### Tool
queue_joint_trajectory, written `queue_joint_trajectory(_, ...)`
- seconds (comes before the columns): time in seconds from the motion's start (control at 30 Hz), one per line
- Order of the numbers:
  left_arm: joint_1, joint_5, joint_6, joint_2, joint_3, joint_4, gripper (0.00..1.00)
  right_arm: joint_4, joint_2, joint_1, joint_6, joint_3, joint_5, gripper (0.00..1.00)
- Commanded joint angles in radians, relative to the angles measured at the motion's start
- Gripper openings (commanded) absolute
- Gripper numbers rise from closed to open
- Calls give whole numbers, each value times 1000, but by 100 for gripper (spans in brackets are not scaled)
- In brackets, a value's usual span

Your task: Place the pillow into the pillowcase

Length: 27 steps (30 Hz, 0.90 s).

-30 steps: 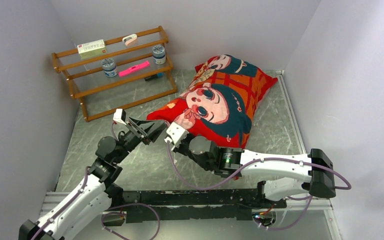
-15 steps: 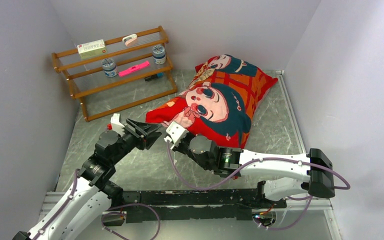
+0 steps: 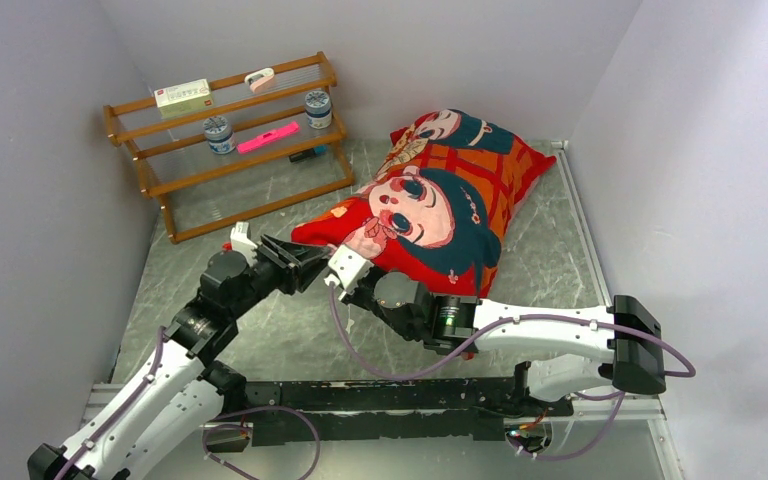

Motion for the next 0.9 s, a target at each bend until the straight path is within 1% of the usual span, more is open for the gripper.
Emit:
queue_joint_trajectory(0.0, 0, 1, -1, -8, 58, 50, 45, 138, -14, 6, 11, 65, -25, 0)
queue_joint_trajectory(0.1, 0, 3, 8, 5, 67, 57, 46, 133, -13, 6, 15, 70, -31, 0)
queue_joint_trajectory(0.2, 0, 13, 4, 15, 63, 80, 44, 133, -13, 5, 20, 71, -33, 0)
queue_joint_trajectory(0.3, 0, 13, -1, 11, 58, 72, 39, 135, -11, 6, 26, 70, -33, 0)
queue_joint_trajectory(0.57, 0, 18, -10, 5, 53, 70, 34, 142, 2, 5, 31, 69, -28, 0)
queue_joint_trajectory(0.7, 0, 36, -15, 10, 52, 37, 31, 143, 7, 5, 34, 76, -22, 0)
queue_joint_trajectory(0.87, 0, 22, -9, -1, 70, -36, 31, 145, 10, 5, 38, 73, -21, 0)
